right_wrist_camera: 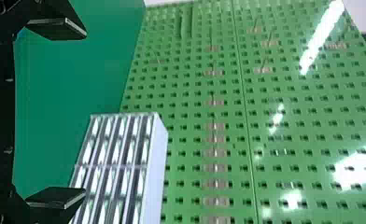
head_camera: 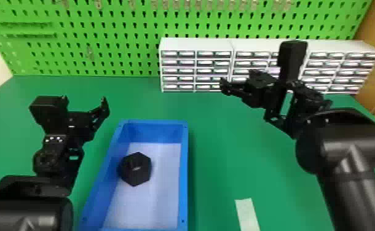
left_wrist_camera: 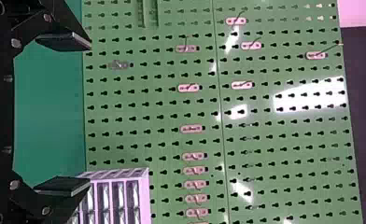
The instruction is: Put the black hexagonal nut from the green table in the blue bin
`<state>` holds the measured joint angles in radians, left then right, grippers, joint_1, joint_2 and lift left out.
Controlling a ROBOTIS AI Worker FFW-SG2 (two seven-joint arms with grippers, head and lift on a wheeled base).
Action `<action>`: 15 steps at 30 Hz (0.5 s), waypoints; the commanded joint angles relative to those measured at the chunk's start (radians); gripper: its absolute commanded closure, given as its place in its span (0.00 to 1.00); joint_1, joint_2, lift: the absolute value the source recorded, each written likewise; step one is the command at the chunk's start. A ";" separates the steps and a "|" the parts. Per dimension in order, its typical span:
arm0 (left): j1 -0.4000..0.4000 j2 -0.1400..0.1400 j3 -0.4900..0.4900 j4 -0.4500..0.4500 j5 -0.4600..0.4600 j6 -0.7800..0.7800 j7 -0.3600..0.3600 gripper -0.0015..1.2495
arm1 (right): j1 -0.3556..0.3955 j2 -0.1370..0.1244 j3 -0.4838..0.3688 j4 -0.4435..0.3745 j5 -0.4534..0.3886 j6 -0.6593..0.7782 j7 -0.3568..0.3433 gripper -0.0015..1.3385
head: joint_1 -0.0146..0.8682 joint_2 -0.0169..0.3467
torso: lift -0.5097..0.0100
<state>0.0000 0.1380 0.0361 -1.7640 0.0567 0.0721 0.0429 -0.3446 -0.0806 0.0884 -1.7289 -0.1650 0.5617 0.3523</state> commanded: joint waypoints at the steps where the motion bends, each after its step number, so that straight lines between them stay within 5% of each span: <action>1: 0.000 0.000 -0.001 0.000 0.000 0.000 0.000 0.20 | 0.035 0.013 -0.022 0.000 0.010 -0.057 -0.056 0.09 | 0.79 0.19 | 0.79; 15: -0.002 0.000 -0.005 0.000 0.002 0.000 0.000 0.20 | 0.104 0.041 -0.045 0.034 0.039 -0.232 -0.205 0.09 | 0.79 0.19 | 0.79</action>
<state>0.0000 0.1380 0.0316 -1.7641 0.0573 0.0721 0.0429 -0.2540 -0.0453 0.0477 -1.7113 -0.1345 0.3703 0.1612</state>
